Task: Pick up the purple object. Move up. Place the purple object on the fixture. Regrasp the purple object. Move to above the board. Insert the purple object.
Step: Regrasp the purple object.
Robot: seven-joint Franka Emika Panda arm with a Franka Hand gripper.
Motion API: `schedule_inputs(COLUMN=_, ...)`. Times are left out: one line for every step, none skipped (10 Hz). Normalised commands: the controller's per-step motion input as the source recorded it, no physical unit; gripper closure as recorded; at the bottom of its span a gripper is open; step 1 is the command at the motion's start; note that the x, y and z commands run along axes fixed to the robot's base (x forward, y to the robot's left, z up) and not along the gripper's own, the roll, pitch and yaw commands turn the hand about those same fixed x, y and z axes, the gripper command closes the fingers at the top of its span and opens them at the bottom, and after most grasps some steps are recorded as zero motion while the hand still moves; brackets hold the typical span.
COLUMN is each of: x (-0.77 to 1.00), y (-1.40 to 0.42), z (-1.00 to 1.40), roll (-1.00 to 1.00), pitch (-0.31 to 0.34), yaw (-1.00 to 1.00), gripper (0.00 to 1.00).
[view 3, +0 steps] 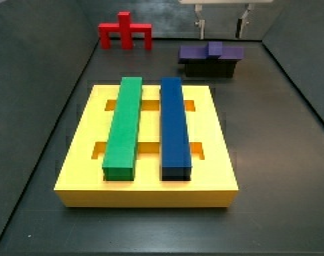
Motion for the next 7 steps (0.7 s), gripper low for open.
schedule_inputs(x=-0.12, y=-0.04, z=0.01, roll=1.00, pitch=0.000, yaw=-0.15, gripper=0.00)
schedule_inputs(x=-0.16, y=-0.01, z=0.02, roll=1.00, pitch=0.000, yaw=-0.18, gripper=0.00)
schedule_inputs(x=-0.15, y=-0.01, z=0.02, roll=1.00, pitch=0.000, yaw=-0.19, gripper=0.00)
schedule_inputs(x=-0.10, y=-0.02, z=0.00, roll=1.00, pitch=0.000, yaw=-0.18, gripper=0.00)
schedule_inputs(x=-0.01, y=-0.04, z=0.00, roll=1.00, pitch=-0.060, yaw=-0.16, gripper=0.00)
schedule_inputs(x=0.00, y=-0.04, z=0.00, roll=1.00, pitch=-0.069, yaw=-0.16, gripper=0.00)
schedule_inputs(x=0.00, y=-0.04, z=0.00, roll=1.00, pitch=-0.071, yaw=-0.16, gripper=0.00)
